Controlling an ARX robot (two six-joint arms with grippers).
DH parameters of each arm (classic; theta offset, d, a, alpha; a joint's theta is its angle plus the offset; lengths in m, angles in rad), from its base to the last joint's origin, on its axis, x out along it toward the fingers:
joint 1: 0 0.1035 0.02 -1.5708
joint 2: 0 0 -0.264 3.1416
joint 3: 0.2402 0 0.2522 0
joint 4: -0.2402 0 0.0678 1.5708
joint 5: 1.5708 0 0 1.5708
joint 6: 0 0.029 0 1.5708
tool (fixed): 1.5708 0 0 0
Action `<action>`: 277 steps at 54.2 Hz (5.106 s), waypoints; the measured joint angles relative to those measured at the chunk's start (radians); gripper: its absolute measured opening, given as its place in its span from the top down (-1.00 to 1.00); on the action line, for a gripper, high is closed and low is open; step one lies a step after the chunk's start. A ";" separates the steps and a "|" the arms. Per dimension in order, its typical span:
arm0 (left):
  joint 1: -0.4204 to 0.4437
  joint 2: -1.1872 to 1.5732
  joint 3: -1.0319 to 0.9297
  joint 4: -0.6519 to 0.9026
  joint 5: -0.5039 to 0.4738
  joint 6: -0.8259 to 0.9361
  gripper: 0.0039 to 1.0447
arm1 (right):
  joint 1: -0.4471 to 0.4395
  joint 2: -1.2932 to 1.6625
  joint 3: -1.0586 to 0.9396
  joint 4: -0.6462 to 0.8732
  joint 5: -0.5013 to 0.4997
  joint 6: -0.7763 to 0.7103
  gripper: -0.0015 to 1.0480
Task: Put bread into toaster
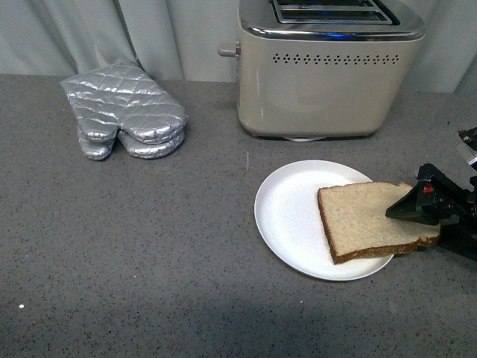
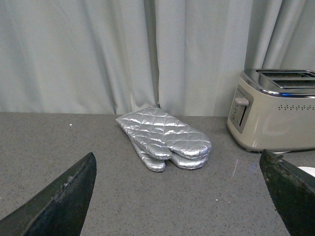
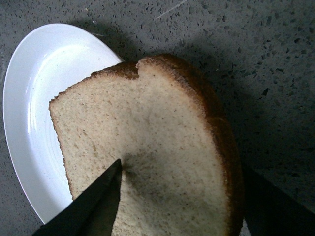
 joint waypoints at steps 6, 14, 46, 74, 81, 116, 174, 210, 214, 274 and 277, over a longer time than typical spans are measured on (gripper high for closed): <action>0.000 0.000 0.000 0.000 0.000 0.000 -0.88 | 0.002 0.001 0.007 -0.005 0.002 0.022 0.18; 0.000 0.000 0.000 0.000 0.000 0.000 -0.88 | -0.001 -0.010 0.013 -0.020 0.000 0.033 0.57; 0.000 0.000 0.000 0.000 0.000 0.000 -0.88 | 0.090 -0.565 -0.087 -0.067 0.195 0.430 0.96; 0.000 0.000 0.000 0.000 0.000 0.000 -0.88 | 0.359 -0.545 0.236 -0.148 0.777 0.827 0.96; 0.000 0.000 0.000 0.000 0.000 0.000 -0.88 | 0.424 -0.443 0.357 -0.237 0.856 0.918 0.96; 0.000 0.000 0.000 0.000 0.000 0.000 -0.88 | 0.473 -0.176 0.626 -0.353 1.034 1.093 0.96; 0.000 0.000 0.000 0.000 0.000 0.000 -0.88 | 0.443 -0.094 0.836 -0.402 1.038 0.911 -0.80; 0.000 0.000 0.000 0.000 0.000 0.000 -0.88 | 0.372 -0.677 0.027 0.188 1.020 -0.002 -0.81; 0.000 0.000 0.000 0.000 0.000 0.000 -0.88 | 0.351 -0.756 -0.078 0.278 0.981 -0.077 -0.76; 0.000 0.000 0.000 0.000 0.000 0.000 -0.88 | 0.033 -1.511 -0.750 0.321 0.450 -0.376 0.99; 0.000 0.000 0.000 0.000 0.000 0.000 -0.88 | 0.033 -1.551 -0.760 0.292 0.449 -0.376 0.99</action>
